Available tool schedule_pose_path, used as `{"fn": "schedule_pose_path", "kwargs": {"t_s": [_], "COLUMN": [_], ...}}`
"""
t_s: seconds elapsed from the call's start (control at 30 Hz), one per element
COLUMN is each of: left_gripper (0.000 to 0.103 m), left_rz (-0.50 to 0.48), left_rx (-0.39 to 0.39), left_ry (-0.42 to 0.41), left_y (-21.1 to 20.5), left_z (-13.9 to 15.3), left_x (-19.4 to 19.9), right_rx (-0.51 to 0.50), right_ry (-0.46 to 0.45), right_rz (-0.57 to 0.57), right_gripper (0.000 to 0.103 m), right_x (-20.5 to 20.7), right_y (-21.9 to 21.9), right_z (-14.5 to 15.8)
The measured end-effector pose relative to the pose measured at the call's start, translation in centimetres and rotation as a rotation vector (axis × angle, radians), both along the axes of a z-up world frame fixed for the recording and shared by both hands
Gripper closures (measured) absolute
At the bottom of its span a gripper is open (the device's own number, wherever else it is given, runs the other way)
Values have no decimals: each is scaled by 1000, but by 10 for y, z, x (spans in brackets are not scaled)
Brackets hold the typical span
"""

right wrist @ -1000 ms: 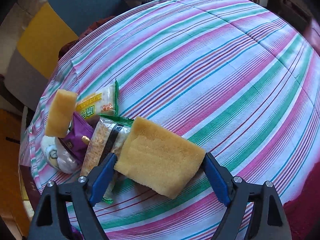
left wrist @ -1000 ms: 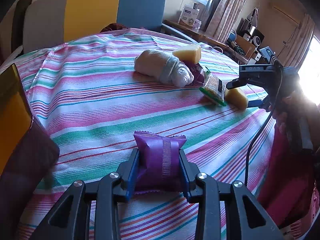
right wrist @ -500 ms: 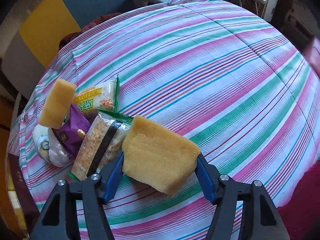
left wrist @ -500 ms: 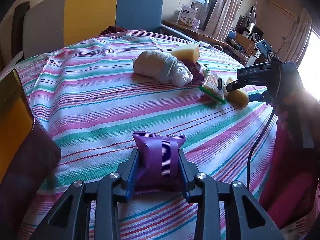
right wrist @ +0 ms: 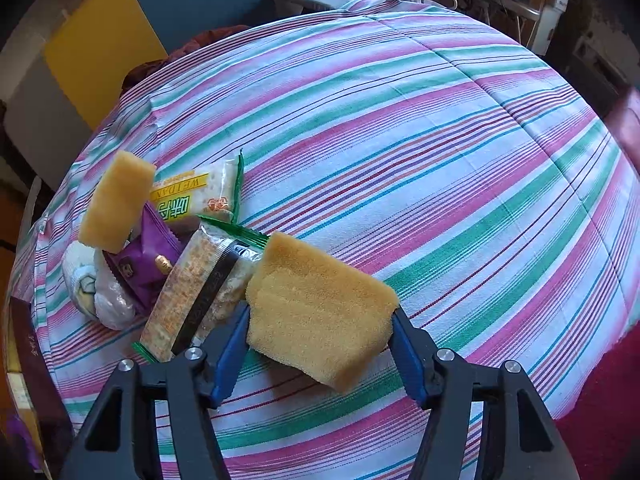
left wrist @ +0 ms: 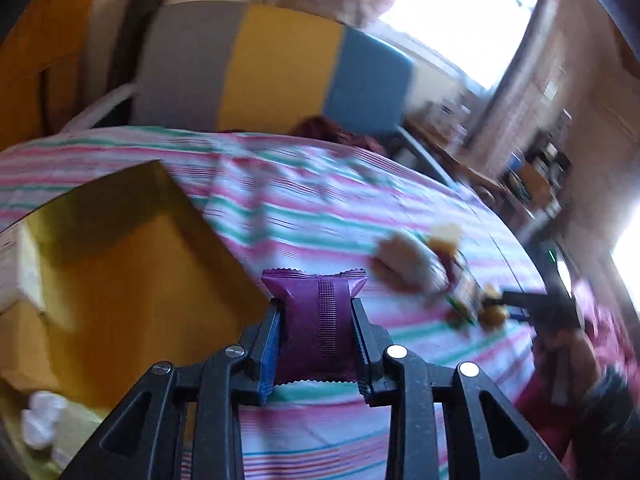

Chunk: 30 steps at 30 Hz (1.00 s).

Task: Organize objects
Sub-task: 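Carry the purple packet into the gold tray and open the left tool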

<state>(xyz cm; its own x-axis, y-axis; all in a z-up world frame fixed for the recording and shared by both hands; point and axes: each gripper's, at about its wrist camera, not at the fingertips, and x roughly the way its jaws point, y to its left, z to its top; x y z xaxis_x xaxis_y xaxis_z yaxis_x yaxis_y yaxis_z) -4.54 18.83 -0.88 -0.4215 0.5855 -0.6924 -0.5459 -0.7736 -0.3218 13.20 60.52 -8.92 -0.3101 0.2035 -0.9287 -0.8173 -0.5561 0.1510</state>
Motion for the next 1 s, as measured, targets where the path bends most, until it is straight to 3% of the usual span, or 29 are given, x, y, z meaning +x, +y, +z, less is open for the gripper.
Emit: {"fn": "schedule_pose_path", "kwargs": {"t_s": [0.2,0.4,0.7,1.0], "left_gripper": [72,72,71,64], "left_rz": [288,471,608,625], "left_rx": [-63,-104,-206,-171], "left_ry": [-119,-211,-194,-198], "left_y": [-80,-119,-128,-132], "left_z": [-19,-49,-71,-62], "left_x": [-87,-144,-191,-195], "right_rx": [8,11,22,25], "right_ry": [-2,-5,-13,-15], "right_rz": [9,14,23,25], "right_gripper": [38,37,37,37], "right_x": [-2,-8,-15,-15], "right_y": [-2,-2,-1,-1], "right_z": [1,-1,-3,-3]}}
